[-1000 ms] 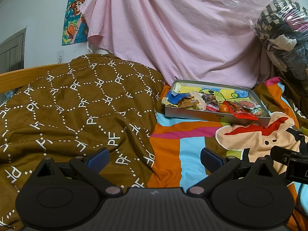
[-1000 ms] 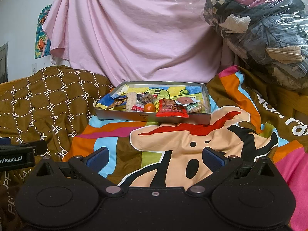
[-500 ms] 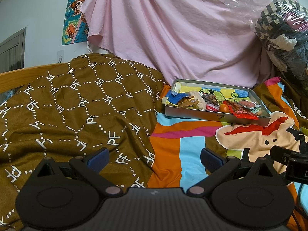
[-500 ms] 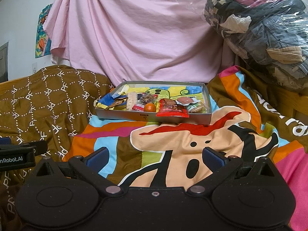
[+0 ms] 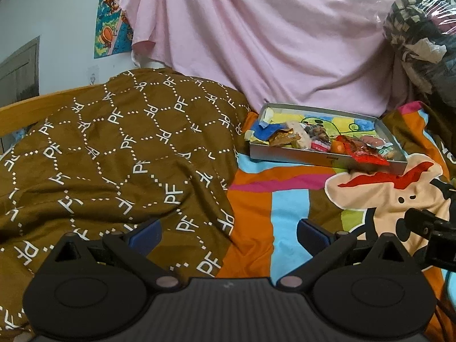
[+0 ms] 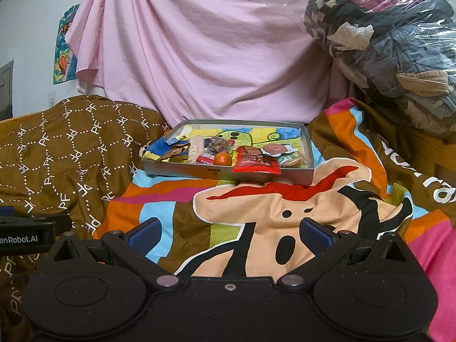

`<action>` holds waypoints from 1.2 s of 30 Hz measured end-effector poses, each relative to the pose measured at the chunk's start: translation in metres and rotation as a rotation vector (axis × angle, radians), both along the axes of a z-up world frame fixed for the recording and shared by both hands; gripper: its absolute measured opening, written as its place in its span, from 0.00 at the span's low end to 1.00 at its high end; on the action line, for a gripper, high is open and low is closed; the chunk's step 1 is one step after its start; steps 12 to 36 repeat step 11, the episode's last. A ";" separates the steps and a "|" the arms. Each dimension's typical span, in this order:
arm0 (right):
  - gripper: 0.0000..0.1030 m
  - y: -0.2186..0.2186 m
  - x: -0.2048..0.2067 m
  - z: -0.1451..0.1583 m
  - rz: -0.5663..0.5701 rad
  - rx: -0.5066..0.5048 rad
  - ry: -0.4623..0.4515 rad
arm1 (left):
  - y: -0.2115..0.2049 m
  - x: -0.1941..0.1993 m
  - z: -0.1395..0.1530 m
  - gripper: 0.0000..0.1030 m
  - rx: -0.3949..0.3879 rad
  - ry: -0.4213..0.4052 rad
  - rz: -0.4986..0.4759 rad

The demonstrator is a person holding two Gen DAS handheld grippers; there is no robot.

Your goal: Organize snacks

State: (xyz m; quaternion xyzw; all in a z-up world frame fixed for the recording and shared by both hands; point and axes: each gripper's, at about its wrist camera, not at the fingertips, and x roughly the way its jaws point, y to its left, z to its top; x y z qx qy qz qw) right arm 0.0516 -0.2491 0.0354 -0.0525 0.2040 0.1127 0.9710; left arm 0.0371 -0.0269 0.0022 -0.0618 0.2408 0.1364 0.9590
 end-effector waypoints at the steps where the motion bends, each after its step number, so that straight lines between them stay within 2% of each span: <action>1: 0.99 0.000 0.000 0.000 0.000 -0.001 0.000 | 0.000 0.000 0.000 1.00 0.000 0.002 -0.001; 10: 0.99 0.003 0.000 0.000 0.005 -0.009 -0.002 | -0.003 0.001 -0.001 1.00 0.026 0.011 -0.004; 36: 0.99 0.002 0.000 0.000 0.005 -0.009 -0.002 | -0.002 0.001 -0.001 1.00 0.027 0.012 -0.002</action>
